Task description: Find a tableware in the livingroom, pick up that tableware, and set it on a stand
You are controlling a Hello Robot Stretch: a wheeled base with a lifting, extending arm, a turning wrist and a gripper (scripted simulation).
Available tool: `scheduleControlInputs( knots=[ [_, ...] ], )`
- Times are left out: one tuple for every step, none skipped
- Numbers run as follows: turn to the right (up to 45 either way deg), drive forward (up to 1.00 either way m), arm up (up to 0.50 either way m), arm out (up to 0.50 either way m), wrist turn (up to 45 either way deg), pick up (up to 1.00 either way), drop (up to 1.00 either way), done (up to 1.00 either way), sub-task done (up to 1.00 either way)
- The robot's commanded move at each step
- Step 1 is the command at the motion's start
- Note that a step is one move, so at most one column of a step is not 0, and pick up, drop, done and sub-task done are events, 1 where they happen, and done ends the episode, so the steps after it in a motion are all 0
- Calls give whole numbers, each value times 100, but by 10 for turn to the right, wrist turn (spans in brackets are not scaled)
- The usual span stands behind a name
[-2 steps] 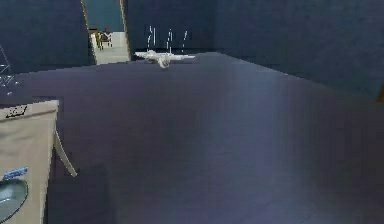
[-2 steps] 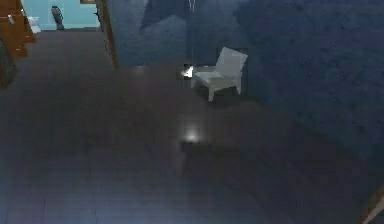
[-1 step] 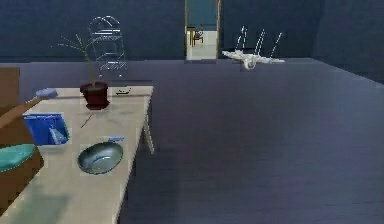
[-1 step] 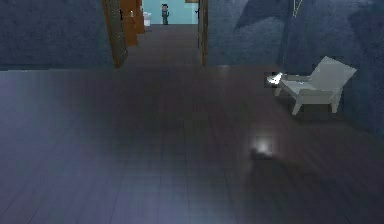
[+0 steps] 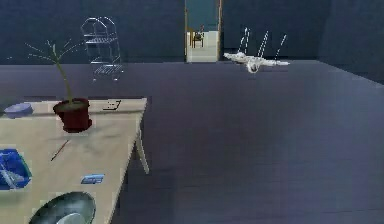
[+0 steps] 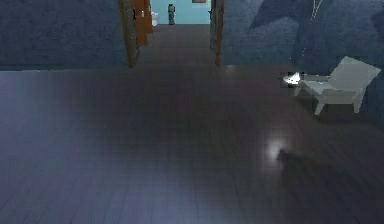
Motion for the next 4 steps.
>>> scheduleControlInputs(
  knots=[
    [-450, 0, 0, 0, 0, 0, 0, 0, 0],
    [-450, 0, 0, 0, 0, 0, 0, 0, 0],
    [-360, 0, 0, 0, 0, 0, 0, 0, 0],
    [0, 0, 50, 0, 0, 0, 0, 0, 0]
  ],
)
